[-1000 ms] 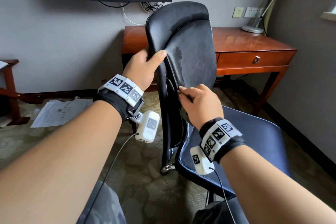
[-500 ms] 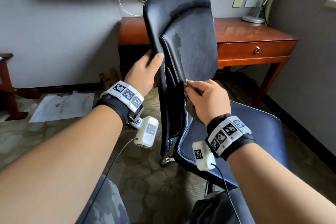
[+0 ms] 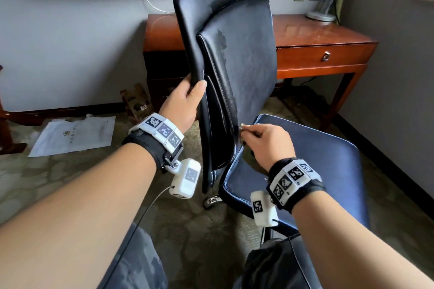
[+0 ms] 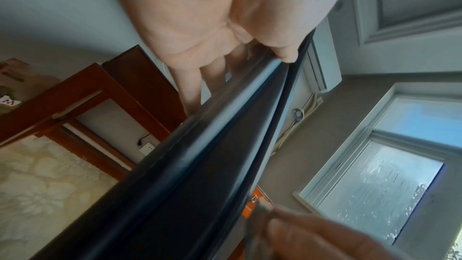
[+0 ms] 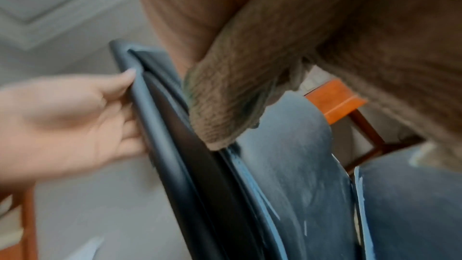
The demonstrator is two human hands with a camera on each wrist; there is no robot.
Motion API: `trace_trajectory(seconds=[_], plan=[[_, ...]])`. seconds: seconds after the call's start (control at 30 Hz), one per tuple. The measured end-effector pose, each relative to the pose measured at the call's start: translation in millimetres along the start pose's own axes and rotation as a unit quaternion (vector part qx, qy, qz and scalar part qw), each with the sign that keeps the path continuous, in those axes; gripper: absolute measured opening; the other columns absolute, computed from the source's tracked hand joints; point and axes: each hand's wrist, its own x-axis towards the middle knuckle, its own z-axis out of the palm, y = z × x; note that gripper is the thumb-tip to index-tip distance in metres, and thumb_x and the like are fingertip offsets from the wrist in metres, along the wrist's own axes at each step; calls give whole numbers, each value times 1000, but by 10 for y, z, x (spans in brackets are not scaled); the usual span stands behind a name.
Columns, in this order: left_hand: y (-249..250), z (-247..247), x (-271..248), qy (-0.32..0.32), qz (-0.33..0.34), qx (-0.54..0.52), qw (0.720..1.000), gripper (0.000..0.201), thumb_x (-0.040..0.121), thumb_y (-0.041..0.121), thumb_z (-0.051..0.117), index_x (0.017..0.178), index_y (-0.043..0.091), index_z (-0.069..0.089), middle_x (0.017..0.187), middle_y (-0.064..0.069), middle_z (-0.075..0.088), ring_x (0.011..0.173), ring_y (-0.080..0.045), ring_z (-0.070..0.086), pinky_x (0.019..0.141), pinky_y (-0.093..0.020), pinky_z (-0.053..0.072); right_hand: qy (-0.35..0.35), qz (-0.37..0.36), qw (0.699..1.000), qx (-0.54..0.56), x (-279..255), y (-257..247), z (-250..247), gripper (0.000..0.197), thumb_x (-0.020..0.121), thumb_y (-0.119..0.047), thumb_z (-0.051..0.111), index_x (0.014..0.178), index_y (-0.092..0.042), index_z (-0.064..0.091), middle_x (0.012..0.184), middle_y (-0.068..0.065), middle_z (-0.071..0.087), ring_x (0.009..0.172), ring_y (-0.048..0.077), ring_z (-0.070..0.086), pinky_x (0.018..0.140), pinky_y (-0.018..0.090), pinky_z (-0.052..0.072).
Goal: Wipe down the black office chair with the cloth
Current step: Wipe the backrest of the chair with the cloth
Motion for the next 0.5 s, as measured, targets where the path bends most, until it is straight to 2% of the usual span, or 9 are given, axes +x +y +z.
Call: trace_trajectory(seconds=[0.07, 0.13, 0.27, 0.37, 0.43, 0.5], plan=[[-63, 16, -27, 2, -6, 4, 1000, 60, 86, 77, 54, 137, 46, 53, 131, 13, 70, 123, -16, 68, 104, -52, 54, 49, 26, 996, 66, 23, 35, -64, 19, 91, -39, 70, 106, -34, 81, 99, -11, 78, 101, 7, 70, 89, 22, 50], [-58, 23, -22, 6, -7, 10, 1000, 60, 87, 77, 53, 138, 45, 53, 132, 12, 69, 123, -16, 67, 105, -52, 54, 78, 8, 992, 98, 44, -36, -80, 20, 91, -40, 69, 108, -35, 80, 100, -11, 77, 102, 5, 69, 93, 24, 51], [-53, 31, -40, 14, 6, 13, 1000, 44, 89, 73, 52, 129, 54, 55, 130, 13, 70, 122, -13, 68, 104, -50, 55, 81, -47, 992, 87, 73, -325, 102, 25, 94, -43, 67, 116, -37, 77, 100, -7, 72, 98, 9, 67, 91, 24, 49], [-83, 55, -55, 32, -8, 0, 999, 36, 88, 75, 53, 119, 58, 62, 124, 9, 73, 118, -21, 70, 102, -54, 56, 92, -29, 992, 80, -17, -372, 305, 28, 98, -43, 64, 122, -35, 74, 101, -7, 67, 98, 11, 64, 87, 22, 45], [-99, 74, -25, 47, -22, -2, 999, 45, 87, 78, 54, 121, 51, 65, 119, 4, 75, 116, -27, 71, 100, -57, 56, 98, -14, 991, 88, -58, -340, 377, 29, 99, -44, 62, 125, -36, 73, 101, -11, 63, 97, 8, 61, 87, 20, 43], [-87, 92, -27, 51, -8, 11, 999, 46, 87, 76, 52, 121, 45, 61, 120, 3, 74, 115, -26, 71, 100, -56, 57, 94, -2, 992, 81, -81, -304, 416, 30, 100, -44, 60, 126, -36, 72, 100, -14, 59, 95, 6, 58, 86, 19, 40]])
